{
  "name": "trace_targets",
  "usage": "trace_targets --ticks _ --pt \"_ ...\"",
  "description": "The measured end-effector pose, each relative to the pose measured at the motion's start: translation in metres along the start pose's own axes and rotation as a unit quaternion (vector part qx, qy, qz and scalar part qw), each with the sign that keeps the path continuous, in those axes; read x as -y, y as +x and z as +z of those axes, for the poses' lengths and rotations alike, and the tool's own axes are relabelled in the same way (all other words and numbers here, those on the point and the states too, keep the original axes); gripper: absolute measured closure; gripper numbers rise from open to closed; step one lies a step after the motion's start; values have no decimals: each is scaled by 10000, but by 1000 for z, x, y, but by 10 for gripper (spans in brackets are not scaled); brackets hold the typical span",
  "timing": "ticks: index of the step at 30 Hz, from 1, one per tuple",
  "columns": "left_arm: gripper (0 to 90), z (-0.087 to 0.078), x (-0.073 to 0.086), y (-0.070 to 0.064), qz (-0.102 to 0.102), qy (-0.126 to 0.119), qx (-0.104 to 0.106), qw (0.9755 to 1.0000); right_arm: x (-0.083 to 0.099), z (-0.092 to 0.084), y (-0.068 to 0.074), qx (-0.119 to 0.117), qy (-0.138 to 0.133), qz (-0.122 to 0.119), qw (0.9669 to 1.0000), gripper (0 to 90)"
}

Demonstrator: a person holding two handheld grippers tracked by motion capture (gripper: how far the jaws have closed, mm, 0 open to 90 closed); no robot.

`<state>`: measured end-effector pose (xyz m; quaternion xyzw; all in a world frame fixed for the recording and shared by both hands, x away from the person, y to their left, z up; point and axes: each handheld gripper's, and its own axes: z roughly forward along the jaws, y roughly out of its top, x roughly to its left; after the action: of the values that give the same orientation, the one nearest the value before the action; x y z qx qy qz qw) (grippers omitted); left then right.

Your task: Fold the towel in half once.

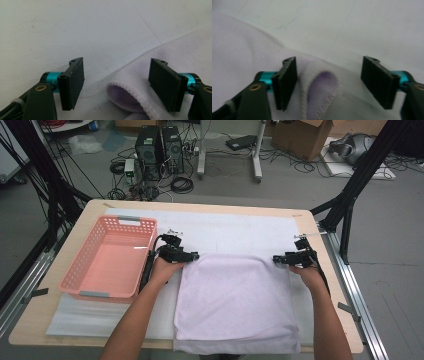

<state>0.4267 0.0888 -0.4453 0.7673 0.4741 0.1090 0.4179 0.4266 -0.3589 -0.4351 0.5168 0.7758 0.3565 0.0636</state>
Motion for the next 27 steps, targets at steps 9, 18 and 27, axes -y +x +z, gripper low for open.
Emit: trace_targets --ticks 9,18,27 --pt "844 -11 -7 -15 679 -509 -170 9962 -1 -11 18 23 48 -898 9959 828" --pt "847 -39 -34 -11 501 -1793 -506 9812 -13 -40 26 281 -1810 -1168 9761 836" --pt "597 -28 -35 -13 264 -1786 -697 9811 -21 -34 26 1151 -2383 -557 9627 565"
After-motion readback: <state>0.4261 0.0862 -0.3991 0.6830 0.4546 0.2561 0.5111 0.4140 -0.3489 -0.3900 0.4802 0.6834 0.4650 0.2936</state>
